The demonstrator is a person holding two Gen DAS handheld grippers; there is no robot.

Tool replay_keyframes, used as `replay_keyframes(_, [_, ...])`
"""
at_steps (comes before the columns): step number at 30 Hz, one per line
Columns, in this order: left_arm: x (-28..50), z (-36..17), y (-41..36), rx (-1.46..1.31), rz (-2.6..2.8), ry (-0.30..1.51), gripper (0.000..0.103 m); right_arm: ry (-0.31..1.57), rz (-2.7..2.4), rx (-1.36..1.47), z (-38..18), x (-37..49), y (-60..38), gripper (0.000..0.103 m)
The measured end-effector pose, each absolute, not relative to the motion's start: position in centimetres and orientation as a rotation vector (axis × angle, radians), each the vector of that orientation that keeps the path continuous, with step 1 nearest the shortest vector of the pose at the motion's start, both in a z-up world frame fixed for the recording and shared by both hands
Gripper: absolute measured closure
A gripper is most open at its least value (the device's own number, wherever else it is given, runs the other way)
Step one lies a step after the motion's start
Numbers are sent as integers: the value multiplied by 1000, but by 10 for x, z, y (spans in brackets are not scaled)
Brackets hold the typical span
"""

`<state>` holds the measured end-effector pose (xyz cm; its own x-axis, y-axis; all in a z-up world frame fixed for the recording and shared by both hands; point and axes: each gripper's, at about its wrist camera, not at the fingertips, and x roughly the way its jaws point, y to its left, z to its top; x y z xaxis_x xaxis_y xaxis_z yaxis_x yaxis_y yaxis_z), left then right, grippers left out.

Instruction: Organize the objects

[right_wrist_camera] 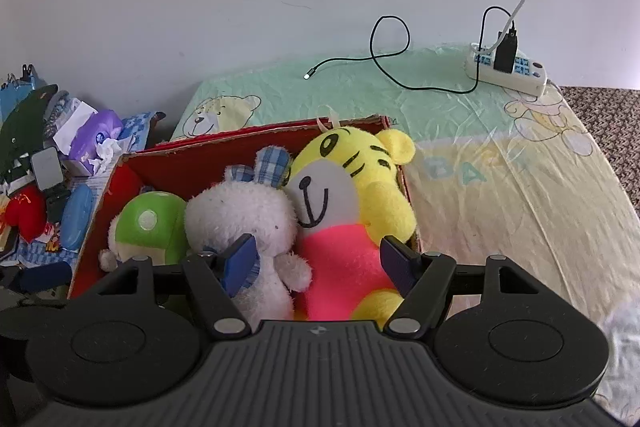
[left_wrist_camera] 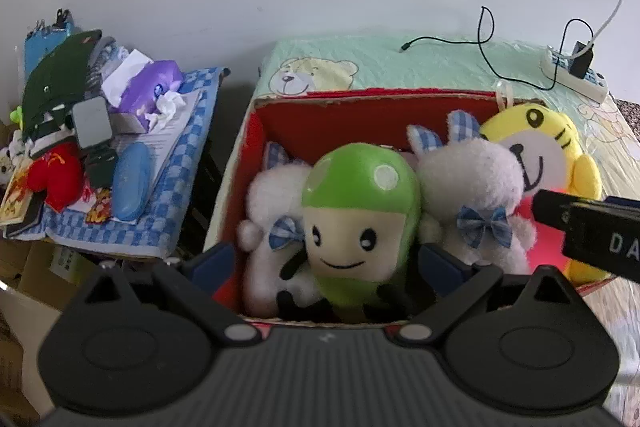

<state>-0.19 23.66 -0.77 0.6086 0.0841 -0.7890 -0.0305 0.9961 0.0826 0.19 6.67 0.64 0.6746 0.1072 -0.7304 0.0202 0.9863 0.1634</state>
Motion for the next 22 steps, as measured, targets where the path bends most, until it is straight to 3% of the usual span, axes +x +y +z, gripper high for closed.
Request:
replay_keyframes(12, [-1, -15, 237, 55, 56, 919, 5, 849, 78, 158, -3, 4, 73, 31])
replay_keyframes(22, [4, -16, 237, 73, 66, 900, 12, 843, 67, 165, -5, 10, 72, 31])
